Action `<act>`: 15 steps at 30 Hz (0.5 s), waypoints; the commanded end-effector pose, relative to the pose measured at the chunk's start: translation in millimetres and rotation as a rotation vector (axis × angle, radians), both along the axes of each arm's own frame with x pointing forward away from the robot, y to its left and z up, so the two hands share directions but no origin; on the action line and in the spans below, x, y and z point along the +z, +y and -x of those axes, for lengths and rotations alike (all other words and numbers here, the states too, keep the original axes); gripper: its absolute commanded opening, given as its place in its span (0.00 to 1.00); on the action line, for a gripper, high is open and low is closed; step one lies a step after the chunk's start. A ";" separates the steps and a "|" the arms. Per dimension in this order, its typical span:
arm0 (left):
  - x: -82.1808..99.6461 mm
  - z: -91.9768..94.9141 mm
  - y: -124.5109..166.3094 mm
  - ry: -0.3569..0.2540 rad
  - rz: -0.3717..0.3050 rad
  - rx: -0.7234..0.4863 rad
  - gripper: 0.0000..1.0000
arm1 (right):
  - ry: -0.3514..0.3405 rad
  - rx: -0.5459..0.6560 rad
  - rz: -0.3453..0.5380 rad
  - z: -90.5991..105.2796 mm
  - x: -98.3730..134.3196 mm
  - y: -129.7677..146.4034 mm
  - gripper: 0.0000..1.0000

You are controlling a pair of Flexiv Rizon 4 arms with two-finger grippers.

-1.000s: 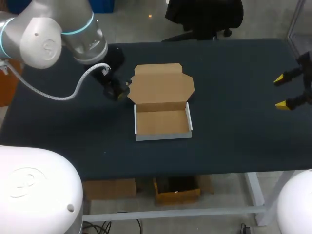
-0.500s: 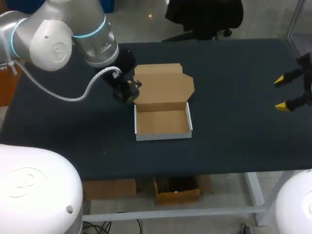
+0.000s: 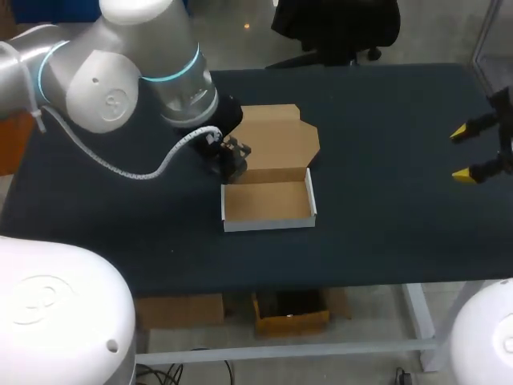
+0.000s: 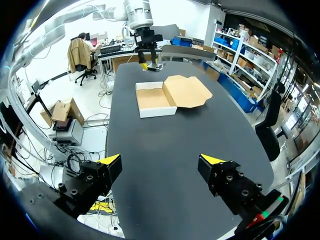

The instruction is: Assemble the packaging by folding the flat box into shape, placing the metal phone stand inside, and closing the box properly

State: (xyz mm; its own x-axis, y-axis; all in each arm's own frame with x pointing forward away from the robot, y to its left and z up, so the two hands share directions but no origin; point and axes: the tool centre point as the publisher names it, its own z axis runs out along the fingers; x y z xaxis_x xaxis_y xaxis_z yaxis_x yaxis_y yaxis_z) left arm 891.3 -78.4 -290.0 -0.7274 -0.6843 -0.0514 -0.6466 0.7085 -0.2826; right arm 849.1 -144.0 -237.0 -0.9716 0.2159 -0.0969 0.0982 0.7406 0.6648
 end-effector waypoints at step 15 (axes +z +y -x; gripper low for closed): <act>-28.0 -0.5 -45.6 0.016 -0.009 -0.059 0.00 | -0.001 0.003 -0.005 0.7 0.5 -1.3 1.00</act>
